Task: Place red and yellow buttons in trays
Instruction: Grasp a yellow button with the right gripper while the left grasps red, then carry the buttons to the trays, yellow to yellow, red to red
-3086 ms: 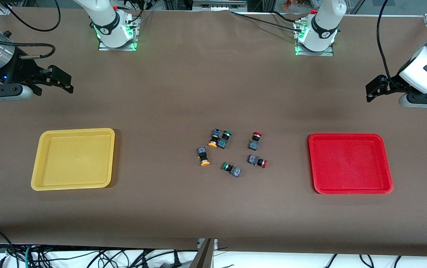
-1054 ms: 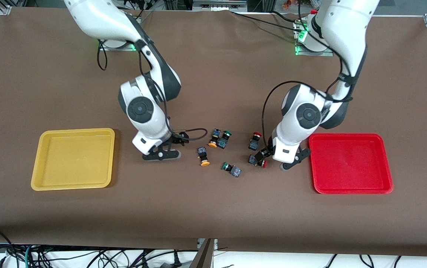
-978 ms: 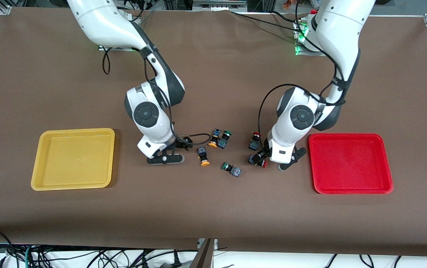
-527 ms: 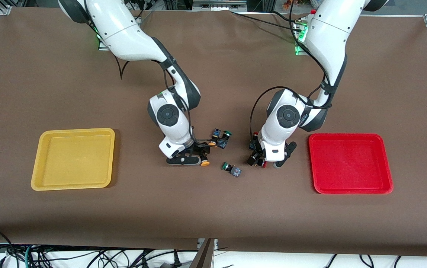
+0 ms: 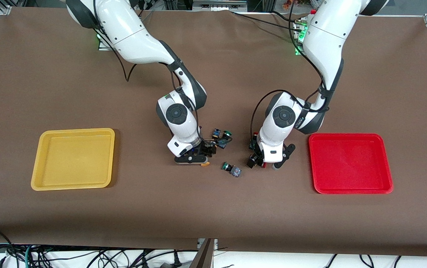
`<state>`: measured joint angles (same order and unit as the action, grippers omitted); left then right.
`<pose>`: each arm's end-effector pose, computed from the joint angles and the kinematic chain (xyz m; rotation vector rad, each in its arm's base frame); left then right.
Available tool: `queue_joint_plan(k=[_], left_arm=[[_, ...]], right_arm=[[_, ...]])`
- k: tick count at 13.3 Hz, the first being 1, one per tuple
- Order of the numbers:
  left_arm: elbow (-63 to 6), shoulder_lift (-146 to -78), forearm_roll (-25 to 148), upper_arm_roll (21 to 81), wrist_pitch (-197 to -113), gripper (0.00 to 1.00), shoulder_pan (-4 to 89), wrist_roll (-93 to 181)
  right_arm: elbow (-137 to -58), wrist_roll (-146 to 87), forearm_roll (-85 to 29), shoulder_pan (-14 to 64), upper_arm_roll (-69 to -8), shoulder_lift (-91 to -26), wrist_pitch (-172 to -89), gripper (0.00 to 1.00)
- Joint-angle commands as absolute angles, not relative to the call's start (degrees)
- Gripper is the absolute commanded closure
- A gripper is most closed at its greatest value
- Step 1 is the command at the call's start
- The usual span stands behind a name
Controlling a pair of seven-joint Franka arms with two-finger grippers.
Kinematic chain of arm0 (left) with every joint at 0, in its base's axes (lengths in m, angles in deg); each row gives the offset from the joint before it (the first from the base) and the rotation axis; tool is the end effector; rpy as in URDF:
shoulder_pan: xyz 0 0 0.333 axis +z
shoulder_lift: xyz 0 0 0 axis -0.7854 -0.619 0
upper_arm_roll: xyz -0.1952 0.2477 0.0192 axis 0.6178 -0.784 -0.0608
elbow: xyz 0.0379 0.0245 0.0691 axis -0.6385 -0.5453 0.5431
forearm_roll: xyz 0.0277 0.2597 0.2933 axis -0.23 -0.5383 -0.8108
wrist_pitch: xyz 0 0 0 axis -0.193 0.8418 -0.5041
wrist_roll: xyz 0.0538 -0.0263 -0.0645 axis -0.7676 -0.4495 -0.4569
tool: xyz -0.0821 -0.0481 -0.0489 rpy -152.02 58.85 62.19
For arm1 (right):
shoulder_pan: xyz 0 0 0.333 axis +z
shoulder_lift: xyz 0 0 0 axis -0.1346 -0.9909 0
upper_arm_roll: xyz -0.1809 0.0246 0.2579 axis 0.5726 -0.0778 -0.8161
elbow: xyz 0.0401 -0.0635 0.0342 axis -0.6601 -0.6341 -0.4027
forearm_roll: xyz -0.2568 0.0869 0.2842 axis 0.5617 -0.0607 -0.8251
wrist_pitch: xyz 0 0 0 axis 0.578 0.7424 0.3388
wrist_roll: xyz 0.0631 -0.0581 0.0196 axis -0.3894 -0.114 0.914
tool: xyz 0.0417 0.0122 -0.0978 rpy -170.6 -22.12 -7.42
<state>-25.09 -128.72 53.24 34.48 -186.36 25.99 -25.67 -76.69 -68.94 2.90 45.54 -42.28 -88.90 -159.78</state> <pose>0.6208 -0.3173 0.1918 2.7027 1.2566 0.1381 0.6090 0.4472 0.1772 -2.9641 0.0423 -0.2466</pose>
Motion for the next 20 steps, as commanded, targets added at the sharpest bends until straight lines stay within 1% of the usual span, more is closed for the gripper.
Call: queue_joint_plan(k=[1, 2, 3, 4, 5, 6, 7, 8, 11, 12, 13, 14, 16, 17, 20], left_arm=[[-24.0, -130.4, 51.8, 33.7, -187.7, 0.12, 25.3, -25.9], [-24.0, -131.1, 51.8, 33.7, -189.5, 0.12, 25.2, -25.9], [-24.0, -131.7, 51.8, 33.6, -191.2, 0.14, 25.1, -26.0], [-24.0, -131.8, 51.9, 33.7, -191.5, 0.31, 25.1, -26.0], [-24.0, -131.8, 51.9, 33.7, -191.5, 0.58, 25.1, -26.0], [-24.0, -131.8, 51.9, 33.7, -191.5, 0.74, 25.1, -26.0], [-24.0, -131.8, 51.8, 33.7, -191.5, 0.87, 25.2, -26.0], [-24.0, -131.6, 51.8, 33.7, -191.5, 0.96, 25.2, -26.0], [-24.1, -130.3, 51.7, 33.1, -190.0, 0.96, 25.7, -25.7], [-23.9, -128.7, 51.7, 32.6, -186.4, 0.96, 25.9, -24.6], [-22.5, -126.8, 51.7, 31.5, -181.2, 0.96, 25.9, -22.1], [-19.7, -125.5, 51.7, 30.7, -174.0, 0.95, 26.1, -18.8], [-11.8, -125.0, 51.8, 30.7, -159.5, 0.94, 28.6, -12.2], [-9.3, -124.9, 51.8, 30.7, -154.5, 0.94, 30.1, -9.1], [-9.2, -122.1, 51.8, 30.7, -144.3, 0.94, 34.8, 5.8]], right_arm=[[-75.2, -68.7, 1.9, 45.4, -41.9, -89.4, -159.6, 0.85], [-75.2, -68.7, 1.9, 45.3, -41.8, -89.2, -159.3, 0.90], [-75.4, -68.6, 2.0, 45.1, -41.8, -88.8, -159.1, 1.00], [-75.4, -68.2, 2.0, 44.7, -41.8, -88.7, -158.5, 1.00], [-75.4, -67.3, 2.1, 44.6, -41.6, -88.4, -157.5, 1.00], [-75.3, -65.7, 2.2, 43.9, -41.5, -87.4, -155.5, 1.00], [-75.1, -63.6, 2.2, 42.7, -41.5, -86.1, -152.5, 1.00], [-75.1, -61.0, 2.3, 41.4, -41.5, -84.4, -149.5, 1.00], [-75.5, -47.8, 2.7, 36.5, -41.1, -80.1, -141.0, 1.00], [-75.8, -42.1, 2.7, 34.6, -39.7, -78.6, -137.8, 1.00], [-76.3, -36.0, 2.7, 33.2, -37.4, -77.3, -134.0, 1.00], [-76.9, -30.2, 2.5, 32.0, -35.3, -76.4, -132.3, 1.00], [-81.0, -21.2, 2.4, 30.2, -31.2, -74.2, -132.2, 1.00], [-82.3, -17.8, 2.1, 28.9, -29.9, -73.8, -132.1, 1.00], [-88.1, -12.6, 1.8, 24.0, -29.2, -72.9, -133.1, 1.00]])
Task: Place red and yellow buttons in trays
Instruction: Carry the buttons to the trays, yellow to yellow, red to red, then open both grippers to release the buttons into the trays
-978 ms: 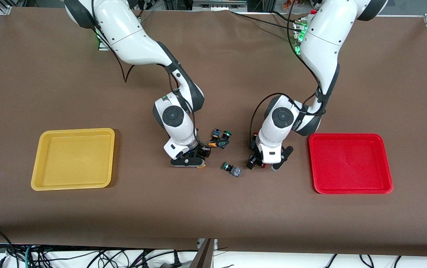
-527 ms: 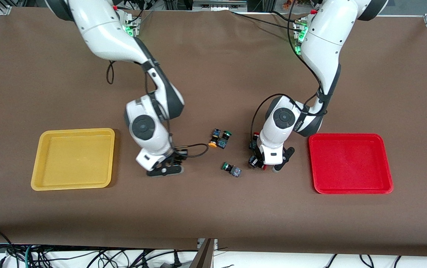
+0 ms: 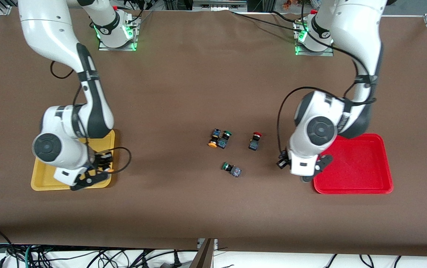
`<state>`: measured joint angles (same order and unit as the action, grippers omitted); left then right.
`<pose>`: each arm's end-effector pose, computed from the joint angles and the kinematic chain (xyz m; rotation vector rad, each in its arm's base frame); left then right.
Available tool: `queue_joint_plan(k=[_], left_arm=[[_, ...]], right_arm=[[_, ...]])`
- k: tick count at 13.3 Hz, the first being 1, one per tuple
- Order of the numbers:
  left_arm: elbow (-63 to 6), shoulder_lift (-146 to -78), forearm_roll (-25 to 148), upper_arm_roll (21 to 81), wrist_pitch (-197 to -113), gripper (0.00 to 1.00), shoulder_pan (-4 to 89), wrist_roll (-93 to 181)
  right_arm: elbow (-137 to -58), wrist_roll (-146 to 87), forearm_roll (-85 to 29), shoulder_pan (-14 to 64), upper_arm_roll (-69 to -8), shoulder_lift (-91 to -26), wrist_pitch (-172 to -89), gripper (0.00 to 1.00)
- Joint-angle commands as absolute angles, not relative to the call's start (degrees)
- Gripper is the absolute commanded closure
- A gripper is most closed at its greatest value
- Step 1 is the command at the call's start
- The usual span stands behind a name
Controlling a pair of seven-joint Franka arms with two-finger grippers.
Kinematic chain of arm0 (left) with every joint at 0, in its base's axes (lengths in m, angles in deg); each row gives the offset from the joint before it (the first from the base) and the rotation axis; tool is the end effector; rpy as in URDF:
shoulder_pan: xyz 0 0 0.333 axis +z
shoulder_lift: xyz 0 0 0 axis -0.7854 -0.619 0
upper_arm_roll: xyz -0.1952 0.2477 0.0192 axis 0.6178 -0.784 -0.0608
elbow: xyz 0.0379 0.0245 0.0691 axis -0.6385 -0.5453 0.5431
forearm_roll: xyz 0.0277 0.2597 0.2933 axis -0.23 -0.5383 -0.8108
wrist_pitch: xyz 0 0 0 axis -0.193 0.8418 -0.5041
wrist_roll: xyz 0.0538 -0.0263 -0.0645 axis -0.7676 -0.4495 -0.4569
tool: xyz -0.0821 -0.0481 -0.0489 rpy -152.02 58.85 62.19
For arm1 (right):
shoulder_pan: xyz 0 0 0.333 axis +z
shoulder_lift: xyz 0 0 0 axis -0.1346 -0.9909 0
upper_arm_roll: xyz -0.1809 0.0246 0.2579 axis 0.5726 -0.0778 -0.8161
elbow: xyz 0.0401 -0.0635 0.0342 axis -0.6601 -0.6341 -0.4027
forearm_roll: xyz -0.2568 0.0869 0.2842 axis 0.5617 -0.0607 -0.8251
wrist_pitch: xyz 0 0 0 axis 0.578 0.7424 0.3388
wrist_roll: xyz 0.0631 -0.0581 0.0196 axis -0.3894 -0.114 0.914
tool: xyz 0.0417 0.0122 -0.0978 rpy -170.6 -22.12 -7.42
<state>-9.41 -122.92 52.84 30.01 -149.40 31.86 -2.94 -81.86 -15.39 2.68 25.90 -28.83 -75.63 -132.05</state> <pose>0.6793 -0.2146 0.3263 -2.9190 -0.9489 0.0893 0.7062 0.0741 0.2741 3.0088 0.5928 -0.1500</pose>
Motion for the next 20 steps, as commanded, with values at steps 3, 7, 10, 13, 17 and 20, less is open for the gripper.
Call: queue_joint_plan(k=[3, 7, 10, 13, 17, 20], left_arm=[[-10.5, -121.8, 51.7, 30.8, -139.1, 0.94, 39.9, 21.3], [-12.5, -123.2, 52.9, 31.0, -139.7, 0.85, 47.0, 47.4], [-14.7, -125.4, 55.1, 31.5, -144.3, 0.85, 51.2, 63.0], [-25.3, -124.6, 56.0, 31.6, -159.4, 0.84, 51.7, 67.0], [-26.3, -123.7, 56.1, 32.3, -162.4, 0.00, 51.7, 68.5], [-26.2, -119.3, 56.2, 33.8, -159.4, 0.00, 51.0, 67.5]], right_arm=[[-92.2, -10.0, 0.8, 21.4, -29.3, -72.5, -136.9, 0.61], [-90.3, -10.6, -4.0, 21.4, -29.6, -71.7, -135.9, 0.01], [-84.5, -14.8, -6.6, 22.8, -30.3, -71.4, -129.9, 0.01], [-82.0, -30.6, -7.1, 28.4, -30.4, -71.4, -127.8, 0.01], [-80.9, -58.3, -9.8, 42.3, -30.4, -73.7, -129.8, 0.01], [-79.6, -75.7, -11.7, 52.5, -30.4, -77.6, -137.7, 0.01]])
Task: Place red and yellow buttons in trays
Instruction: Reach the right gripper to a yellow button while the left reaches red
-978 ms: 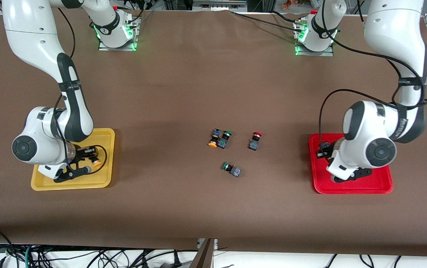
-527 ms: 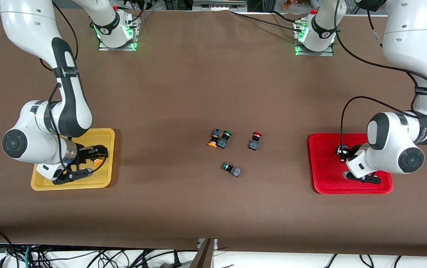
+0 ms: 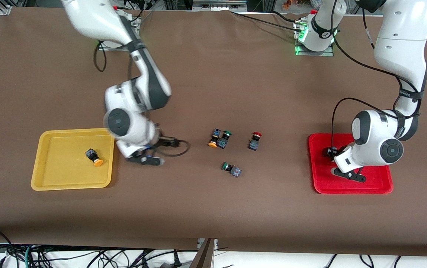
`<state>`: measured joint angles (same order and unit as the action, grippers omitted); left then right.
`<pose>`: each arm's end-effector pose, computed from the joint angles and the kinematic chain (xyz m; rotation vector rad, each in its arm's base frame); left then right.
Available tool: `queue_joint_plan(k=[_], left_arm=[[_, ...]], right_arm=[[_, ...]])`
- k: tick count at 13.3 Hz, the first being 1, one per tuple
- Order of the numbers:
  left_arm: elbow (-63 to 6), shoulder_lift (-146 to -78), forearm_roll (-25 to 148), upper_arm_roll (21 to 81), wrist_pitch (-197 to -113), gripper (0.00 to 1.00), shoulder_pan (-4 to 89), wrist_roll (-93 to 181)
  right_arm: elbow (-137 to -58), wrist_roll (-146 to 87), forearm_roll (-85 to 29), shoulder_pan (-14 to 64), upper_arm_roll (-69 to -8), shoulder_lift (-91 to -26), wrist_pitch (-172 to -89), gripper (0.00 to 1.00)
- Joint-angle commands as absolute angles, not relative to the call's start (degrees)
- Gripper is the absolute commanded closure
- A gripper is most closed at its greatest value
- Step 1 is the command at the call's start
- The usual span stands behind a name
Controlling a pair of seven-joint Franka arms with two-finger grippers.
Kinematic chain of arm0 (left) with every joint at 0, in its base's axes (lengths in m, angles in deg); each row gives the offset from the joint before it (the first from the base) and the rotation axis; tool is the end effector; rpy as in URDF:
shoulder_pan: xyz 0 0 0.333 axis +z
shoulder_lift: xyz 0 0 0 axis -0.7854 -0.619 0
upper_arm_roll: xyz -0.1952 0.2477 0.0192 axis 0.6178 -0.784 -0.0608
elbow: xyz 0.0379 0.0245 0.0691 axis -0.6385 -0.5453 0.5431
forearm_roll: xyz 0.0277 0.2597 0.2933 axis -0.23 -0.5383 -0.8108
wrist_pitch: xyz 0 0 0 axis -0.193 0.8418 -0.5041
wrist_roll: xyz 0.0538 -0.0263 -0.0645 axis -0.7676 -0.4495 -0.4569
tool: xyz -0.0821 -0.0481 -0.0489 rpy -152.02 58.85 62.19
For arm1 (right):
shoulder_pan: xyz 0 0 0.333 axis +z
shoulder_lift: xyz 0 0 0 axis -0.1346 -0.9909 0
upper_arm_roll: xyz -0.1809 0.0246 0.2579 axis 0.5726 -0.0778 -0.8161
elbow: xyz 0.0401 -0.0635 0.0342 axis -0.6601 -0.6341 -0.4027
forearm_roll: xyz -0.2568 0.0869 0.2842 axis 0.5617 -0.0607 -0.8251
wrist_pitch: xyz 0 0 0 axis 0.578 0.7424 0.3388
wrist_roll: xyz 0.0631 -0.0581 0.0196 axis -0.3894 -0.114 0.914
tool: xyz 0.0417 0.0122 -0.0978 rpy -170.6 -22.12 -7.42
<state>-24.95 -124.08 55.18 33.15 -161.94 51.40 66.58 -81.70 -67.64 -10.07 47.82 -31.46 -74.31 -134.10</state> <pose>0.6637 -0.0079 0.2102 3.0449 -0.4015 -0.2385 0.6147 0.3691 0.2909 -3.0124 0.3242 0.1472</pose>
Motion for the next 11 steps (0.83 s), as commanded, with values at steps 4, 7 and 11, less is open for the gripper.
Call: queue_joint_plan(k=[4, 7, 11], left_arm=[[-25.5, -117.1, 56.2, 39.6, -159.3, 0.00, 51.0, 61.6], [-24.6, -117.4, 55.9, 46.0, -159.7, 0.00, 50.4, 46.8], [-24.0, -119.3, 55.3, 46.5, -164.9, 0.00, 42.5, 32.4]], right_arm=[[-79.7, -88.2, -11.8, 59.6, -30.4, -81.1, -147.3, 0.01], [-79.7, -90.2, -11.8, 60.4, -30.4, -82.6, -148.8, 0.02], [-79.8, -90.5, -11.9, 62.0, -30.4, -83.8, -150.5, 0.10]])
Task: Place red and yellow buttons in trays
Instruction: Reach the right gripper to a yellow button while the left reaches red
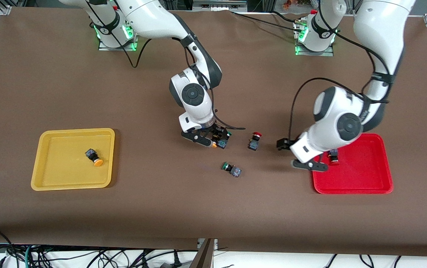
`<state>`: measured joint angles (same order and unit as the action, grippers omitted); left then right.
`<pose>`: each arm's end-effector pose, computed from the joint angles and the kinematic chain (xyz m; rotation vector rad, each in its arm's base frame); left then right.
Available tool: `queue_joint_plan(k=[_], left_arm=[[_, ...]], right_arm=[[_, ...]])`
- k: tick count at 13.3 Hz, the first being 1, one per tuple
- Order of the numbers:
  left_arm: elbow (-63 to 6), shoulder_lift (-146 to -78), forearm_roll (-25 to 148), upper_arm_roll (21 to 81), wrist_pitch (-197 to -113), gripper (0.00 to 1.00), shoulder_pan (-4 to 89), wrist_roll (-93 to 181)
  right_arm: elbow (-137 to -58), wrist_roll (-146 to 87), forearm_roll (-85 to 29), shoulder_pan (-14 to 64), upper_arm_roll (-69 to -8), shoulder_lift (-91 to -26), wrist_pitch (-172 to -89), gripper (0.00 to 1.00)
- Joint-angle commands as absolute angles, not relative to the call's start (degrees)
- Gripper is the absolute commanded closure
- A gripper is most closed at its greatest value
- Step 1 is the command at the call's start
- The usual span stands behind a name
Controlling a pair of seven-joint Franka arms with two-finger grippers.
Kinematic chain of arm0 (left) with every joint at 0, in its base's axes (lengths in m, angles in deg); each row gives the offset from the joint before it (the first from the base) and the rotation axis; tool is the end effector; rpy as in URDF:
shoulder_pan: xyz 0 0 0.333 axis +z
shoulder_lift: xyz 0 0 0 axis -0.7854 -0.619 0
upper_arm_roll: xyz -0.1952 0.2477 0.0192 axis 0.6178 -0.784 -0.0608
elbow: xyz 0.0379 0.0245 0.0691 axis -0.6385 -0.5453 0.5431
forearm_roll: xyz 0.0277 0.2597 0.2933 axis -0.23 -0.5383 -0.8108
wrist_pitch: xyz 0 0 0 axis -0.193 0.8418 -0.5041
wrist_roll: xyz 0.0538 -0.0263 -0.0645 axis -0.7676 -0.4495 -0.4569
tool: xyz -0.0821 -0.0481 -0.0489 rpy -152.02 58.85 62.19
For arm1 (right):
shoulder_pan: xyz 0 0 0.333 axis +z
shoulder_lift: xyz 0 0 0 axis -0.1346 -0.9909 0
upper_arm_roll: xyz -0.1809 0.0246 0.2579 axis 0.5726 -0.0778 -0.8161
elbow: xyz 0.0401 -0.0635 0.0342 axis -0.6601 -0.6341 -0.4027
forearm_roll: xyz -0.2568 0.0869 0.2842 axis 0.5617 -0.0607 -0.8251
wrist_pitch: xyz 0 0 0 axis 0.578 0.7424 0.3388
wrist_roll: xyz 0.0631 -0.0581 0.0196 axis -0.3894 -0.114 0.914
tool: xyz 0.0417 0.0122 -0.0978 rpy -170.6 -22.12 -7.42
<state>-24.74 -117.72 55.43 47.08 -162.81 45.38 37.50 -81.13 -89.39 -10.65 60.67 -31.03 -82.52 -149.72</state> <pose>0.6394 -0.2210 0.2970 2.9808 -0.1039 -0.0977 0.5401 0.4997 0.2181 -2.9361 0.5985 -0.0216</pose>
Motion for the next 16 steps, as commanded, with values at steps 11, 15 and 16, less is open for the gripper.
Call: queue_joint_plan(k=[11, 15, 16], left_arm=[[-24.4, -124.4, 44.6, 46.1, -171.5, 0.00, 35.7, 15.6], [-24.3, -124.4, 44.6, 46.1, -171.5, 0.00, 35.5, 15.5], [-24.1, -124.6, 44.6, 46.1, -171.6, 0.00, 35.5, 15.3]], right_arm=[[-80.4, -88.5, -11.6, 62.8, -30.4, -84.3, -151.4, 1.00], [-79.9, -84.6, -11.4, 62.3, -29.5, -82.8, -146.9, 1.00], [-79.9, -81.9, -11.3, 61.4, -28.3, -81.6, -144.0, 1.00]])
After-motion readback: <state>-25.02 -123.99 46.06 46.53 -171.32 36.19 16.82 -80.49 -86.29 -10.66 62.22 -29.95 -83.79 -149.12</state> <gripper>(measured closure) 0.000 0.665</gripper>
